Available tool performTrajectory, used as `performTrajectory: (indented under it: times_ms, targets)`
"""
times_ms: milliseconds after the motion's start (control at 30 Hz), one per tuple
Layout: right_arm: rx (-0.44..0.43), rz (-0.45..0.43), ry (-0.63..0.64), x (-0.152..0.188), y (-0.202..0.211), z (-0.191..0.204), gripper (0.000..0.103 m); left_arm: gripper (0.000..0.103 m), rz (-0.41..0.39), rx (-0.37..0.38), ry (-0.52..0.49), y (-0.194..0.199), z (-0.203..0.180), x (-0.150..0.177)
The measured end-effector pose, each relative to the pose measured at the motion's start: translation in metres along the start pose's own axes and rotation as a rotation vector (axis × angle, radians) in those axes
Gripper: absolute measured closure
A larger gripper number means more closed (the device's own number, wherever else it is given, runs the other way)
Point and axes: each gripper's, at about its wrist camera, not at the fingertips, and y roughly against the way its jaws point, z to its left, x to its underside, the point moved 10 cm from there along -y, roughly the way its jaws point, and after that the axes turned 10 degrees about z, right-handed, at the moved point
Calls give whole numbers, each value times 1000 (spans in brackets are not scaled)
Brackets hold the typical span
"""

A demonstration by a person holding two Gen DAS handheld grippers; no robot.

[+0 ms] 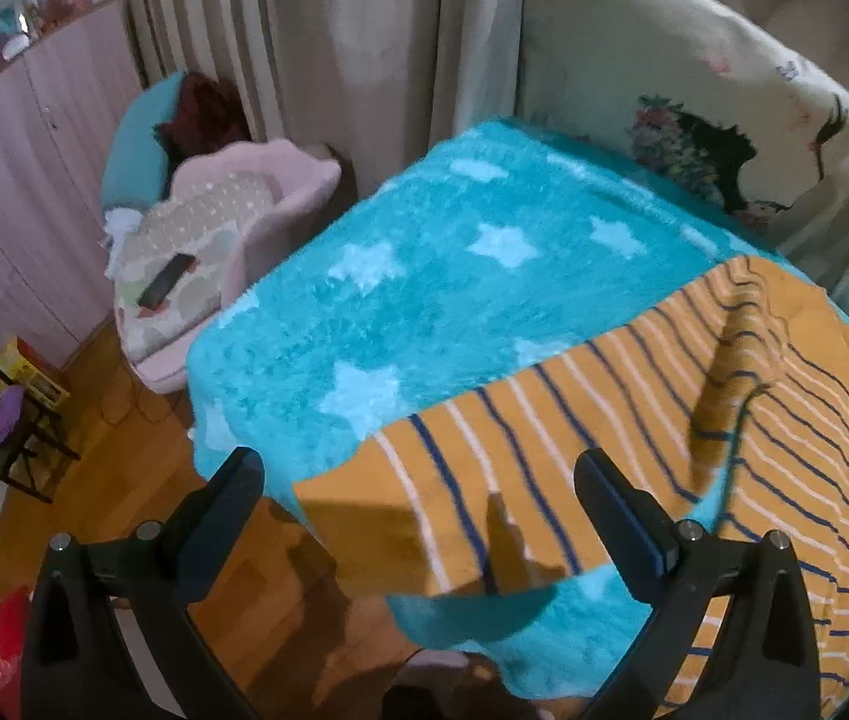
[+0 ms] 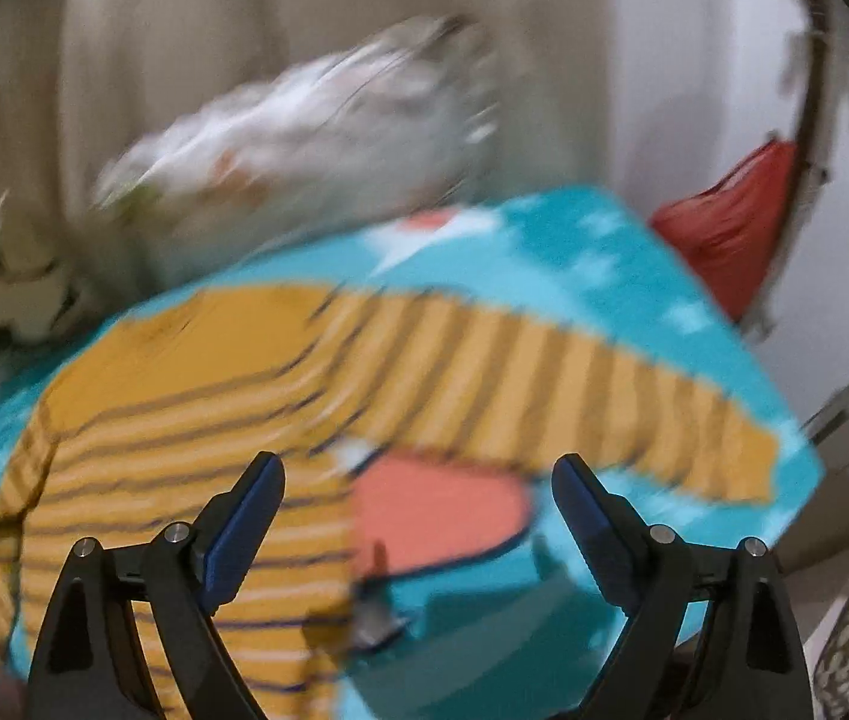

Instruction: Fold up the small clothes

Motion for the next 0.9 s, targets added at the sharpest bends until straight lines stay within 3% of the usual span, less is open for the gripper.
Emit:
performTrajectory:
  times_ms: [233, 400, 500, 567, 600, 633, 667, 800, 900]
  targets:
    - [-12, 23, 178, 37, -7, 109, 10, 0, 63, 37, -39, -38, 15, -11]
    - [-5, 26, 220, 49, -5, 141, 10, 0, 102, 106, -74, -56, 17, -17]
    - [-2, 41, 230, 56, -6, 151, 10, 0, 138, 205, -113, -62, 9, -15]
    - [0, 51, 230, 59, -9, 159, 10, 12, 157, 259, -160, -62, 0, -12]
    - [4, 56, 229, 62, -10, 163, 10, 42, 177, 272, -185, -63, -4, -10]
    - [9, 59, 231, 63, -11, 166, 10, 82, 215, 277, -218, -66, -8, -5]
    - [13, 61, 233, 64, -11, 169, 10, 94, 238, 256, -241, -69, -8, -2]
    - [10, 74, 240, 68, -11, 178, 18, 96, 226, 261, -257, -62, -2, -13]
    - [5, 82, 247, 71, -11, 184, 22, 96, 164, 196, -246, -55, 13, -55]
